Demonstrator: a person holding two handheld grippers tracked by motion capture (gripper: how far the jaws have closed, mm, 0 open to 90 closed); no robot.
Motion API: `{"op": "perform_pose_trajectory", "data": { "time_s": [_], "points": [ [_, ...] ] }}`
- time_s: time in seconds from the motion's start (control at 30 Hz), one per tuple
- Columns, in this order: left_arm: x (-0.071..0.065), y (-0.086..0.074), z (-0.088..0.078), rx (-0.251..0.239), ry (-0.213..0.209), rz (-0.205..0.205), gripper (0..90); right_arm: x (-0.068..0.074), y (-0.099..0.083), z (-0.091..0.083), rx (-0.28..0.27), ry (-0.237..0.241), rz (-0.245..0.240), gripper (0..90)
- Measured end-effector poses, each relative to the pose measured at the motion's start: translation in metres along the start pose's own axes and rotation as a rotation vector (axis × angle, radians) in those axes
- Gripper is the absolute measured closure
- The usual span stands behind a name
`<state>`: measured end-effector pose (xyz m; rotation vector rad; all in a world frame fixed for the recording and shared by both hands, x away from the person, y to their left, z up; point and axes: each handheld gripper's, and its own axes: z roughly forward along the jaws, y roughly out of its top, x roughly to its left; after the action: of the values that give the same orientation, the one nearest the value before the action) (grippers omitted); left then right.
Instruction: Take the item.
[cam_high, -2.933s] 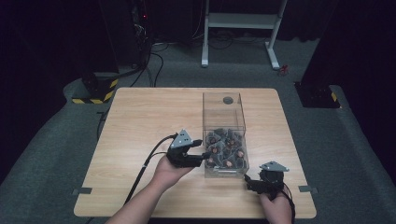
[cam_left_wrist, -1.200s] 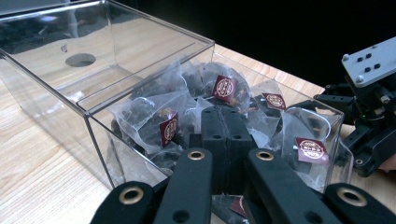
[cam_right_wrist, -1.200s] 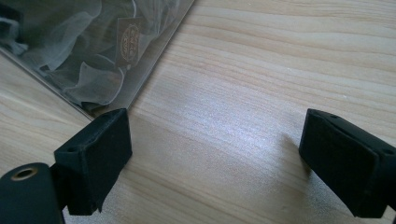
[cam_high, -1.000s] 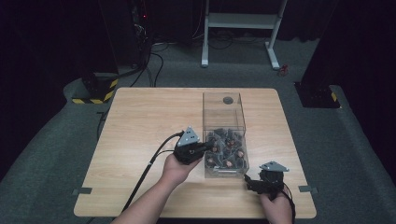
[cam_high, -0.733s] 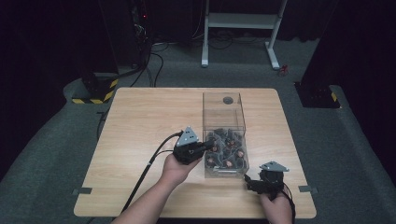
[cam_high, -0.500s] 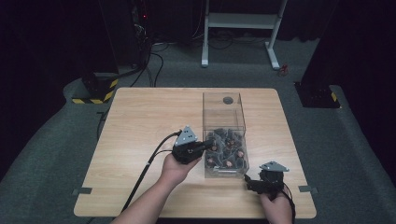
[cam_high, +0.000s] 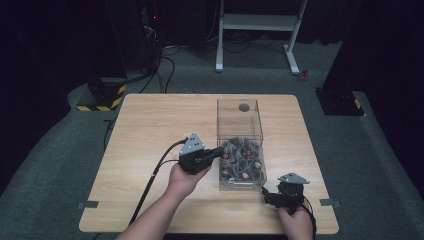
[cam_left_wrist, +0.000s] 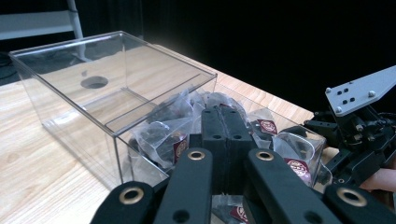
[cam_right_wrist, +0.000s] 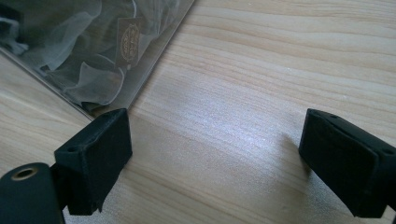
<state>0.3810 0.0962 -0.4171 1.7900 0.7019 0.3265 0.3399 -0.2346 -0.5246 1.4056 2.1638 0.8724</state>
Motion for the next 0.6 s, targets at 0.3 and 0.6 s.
{"op": "perform_pose_trajectory", "data": {
  "time_s": [0.3, 0.6],
  "points": [
    [0.007, -0.001, -0.013, -0.009, 0.023, -0.007, 90.0, 0.0, 0.0, 0.0, 0.0, 0.0, 0.0, 9.2],
    [0.017, -0.006, -0.029, -0.01, 0.056, -0.016, 90.0, 0.0, 0.0, 0.0, -0.001, 0.0, 0.006, 9.2]
  ]
}}
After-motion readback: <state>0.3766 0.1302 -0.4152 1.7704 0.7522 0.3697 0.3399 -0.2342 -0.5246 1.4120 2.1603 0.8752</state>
